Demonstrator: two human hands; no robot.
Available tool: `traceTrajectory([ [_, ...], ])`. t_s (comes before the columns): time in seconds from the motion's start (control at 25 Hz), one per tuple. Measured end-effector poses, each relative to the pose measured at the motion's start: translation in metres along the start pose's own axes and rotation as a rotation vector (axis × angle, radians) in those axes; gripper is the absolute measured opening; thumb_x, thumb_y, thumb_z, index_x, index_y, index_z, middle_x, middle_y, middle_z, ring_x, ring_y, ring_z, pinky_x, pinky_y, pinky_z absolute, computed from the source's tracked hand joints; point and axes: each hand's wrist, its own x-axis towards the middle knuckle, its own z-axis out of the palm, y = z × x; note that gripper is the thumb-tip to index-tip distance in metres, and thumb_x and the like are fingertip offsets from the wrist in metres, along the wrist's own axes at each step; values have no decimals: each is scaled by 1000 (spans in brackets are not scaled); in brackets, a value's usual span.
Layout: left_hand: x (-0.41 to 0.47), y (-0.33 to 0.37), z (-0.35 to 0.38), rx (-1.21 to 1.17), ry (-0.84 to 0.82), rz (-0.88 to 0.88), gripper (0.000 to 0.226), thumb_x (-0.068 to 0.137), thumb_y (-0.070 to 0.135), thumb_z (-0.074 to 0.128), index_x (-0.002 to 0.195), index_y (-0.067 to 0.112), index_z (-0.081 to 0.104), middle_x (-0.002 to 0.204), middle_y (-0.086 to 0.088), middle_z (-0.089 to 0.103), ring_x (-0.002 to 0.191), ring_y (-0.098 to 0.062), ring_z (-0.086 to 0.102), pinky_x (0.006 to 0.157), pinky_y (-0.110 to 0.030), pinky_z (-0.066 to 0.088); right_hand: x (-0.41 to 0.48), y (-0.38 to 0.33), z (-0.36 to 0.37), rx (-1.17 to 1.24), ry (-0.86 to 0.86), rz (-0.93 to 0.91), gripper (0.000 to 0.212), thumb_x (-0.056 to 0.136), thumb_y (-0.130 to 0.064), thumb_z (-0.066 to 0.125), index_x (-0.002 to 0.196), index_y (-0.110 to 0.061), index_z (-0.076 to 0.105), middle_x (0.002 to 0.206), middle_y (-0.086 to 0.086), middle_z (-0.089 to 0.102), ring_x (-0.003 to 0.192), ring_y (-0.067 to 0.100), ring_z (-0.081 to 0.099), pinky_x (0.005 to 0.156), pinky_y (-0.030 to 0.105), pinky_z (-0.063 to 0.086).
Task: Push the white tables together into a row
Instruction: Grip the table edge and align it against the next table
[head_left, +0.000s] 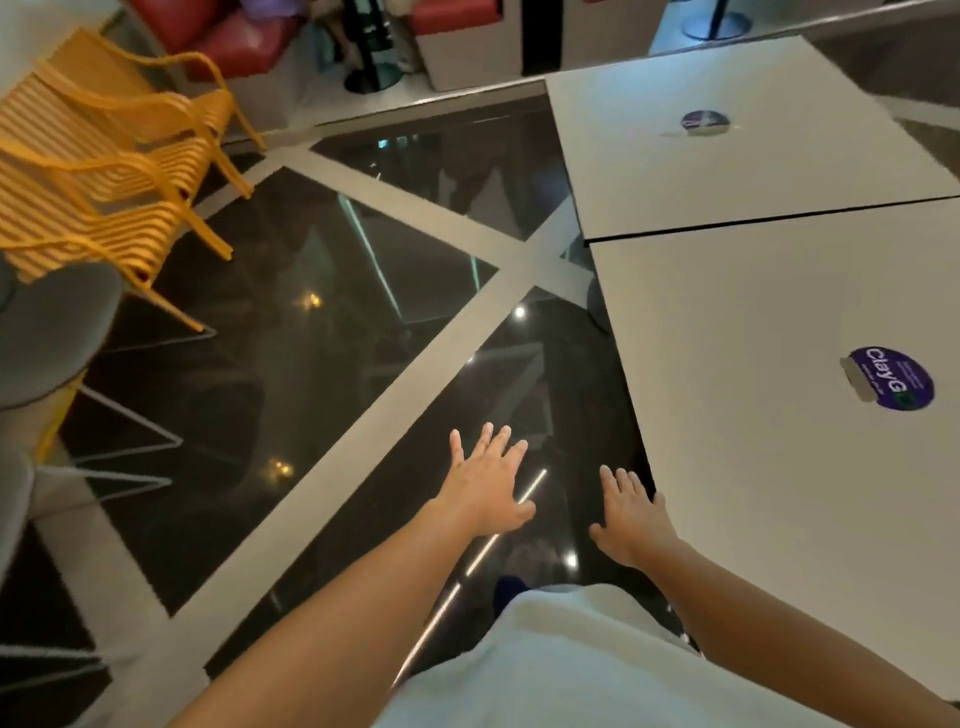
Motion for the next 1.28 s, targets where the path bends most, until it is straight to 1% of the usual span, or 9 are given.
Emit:
traceTrajectory([
  [0.2,86,-5,-47,99,-33,196,88,86,57,54,156,23,13,166,-6,4,151,-28,-8,112,-63,-12,29,0,-35,113,77,166,88,95,-43,52,156,-17,-6,166,10,2,152,27,0,119,55,12],
  [0.6,240,91,-95,410,-212,847,86,89,57,51,156,22,11,166,-8,2,151,-29,-9,113,-66,-10,56,23,-54,436,146,689,88,96,-39,53,156,-17,-7,166,11,-1,152,29,-2,119,56,7],
  [0.88,332,102,-105,563,-374,1148,82,90,56,50,156,22,15,166,-8,7,152,-29,1,116,-62,-4,112,-13,-71,810,166,1068,86,96,-39,50,156,-13,-7,165,12,-1,152,29,0,119,55,14],
  [0.96,352,98,-103,475,-487,1061,77,91,53,53,154,19,24,162,-8,23,147,-30,23,117,-54,14,129,-30,-78,931,179,1139,85,97,-40,49,156,-12,-6,165,13,-2,151,29,0,119,55,16],
  [1.04,362,94,-98,261,-632,844,62,92,47,57,143,13,44,145,-9,49,130,-28,47,110,-42,35,142,-44,-82,1045,255,1211,81,98,-39,49,156,-11,0,165,14,1,151,29,2,119,54,18],
  [1.12,367,96,-95,-3,-763,503,36,94,39,57,109,8,62,110,-9,65,102,-26,61,101,-42,47,150,-50,-86,1160,439,1327,73,99,-37,50,155,-10,13,163,13,13,149,29,14,117,49,25],
  [1.16,370,100,-94,-143,-825,290,32,95,38,56,98,7,62,101,-8,66,93,-25,63,96,-44,48,154,-51,-88,1195,572,1404,65,99,-35,50,152,-9,24,158,13,25,144,29,26,113,46,33],
  [1.2,373,103,-94,-278,-881,90,35,96,39,53,98,5,60,101,-10,66,93,-26,63,93,-47,48,157,-52,-89,1223,706,1481,54,99,-33,51,146,-10,36,149,11,38,134,28,40,106,44,40],
  [1.28,380,108,-89,-520,-943,-204,48,99,44,46,118,1,56,118,-17,63,104,-33,62,97,-53,44,164,-47,-93,1439,932,1676,36,98,-31,53,127,-11,52,129,9,53,111,25,55,92,40,49],
])
